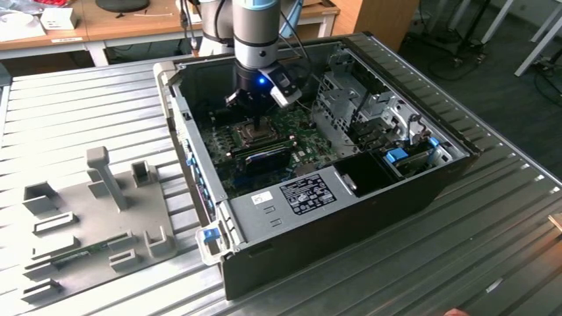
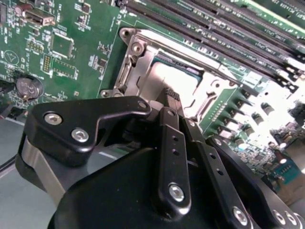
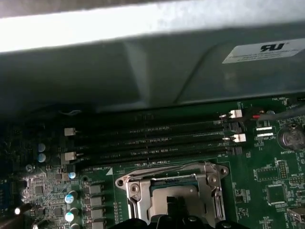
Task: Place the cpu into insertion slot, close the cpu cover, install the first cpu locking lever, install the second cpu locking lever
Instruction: 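Install the first cpu locking lever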
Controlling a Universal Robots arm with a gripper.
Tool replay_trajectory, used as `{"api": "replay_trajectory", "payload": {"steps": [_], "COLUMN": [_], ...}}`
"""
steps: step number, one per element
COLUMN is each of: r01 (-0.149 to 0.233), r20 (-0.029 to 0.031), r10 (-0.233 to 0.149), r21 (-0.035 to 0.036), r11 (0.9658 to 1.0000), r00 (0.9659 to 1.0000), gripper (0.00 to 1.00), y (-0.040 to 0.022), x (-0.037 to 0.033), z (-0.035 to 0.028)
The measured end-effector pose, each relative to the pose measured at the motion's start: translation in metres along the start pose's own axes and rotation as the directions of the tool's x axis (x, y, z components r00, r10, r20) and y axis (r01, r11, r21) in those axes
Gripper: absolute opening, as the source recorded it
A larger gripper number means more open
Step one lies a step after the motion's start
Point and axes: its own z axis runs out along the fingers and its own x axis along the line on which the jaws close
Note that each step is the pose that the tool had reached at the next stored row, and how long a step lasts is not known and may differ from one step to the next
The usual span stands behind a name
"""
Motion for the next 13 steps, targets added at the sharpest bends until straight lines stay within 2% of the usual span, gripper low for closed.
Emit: {"api": "replay_trajectory", "payload": {"steps": [8, 13], "r01": [0.000, 0.000], "r20": [0.0001, 0.0001], "r10": [0.000, 0.000], "r21": [-0.0003, -0.0004], "r11": [1.0000, 1.0000], "r00": [1.0000, 1.0000], "gripper": [0.11, 0.11], "y": [0.0006, 0.0007], "x": [-0.0006, -0.0007], "z": [-0.0094, -0.0110]}}
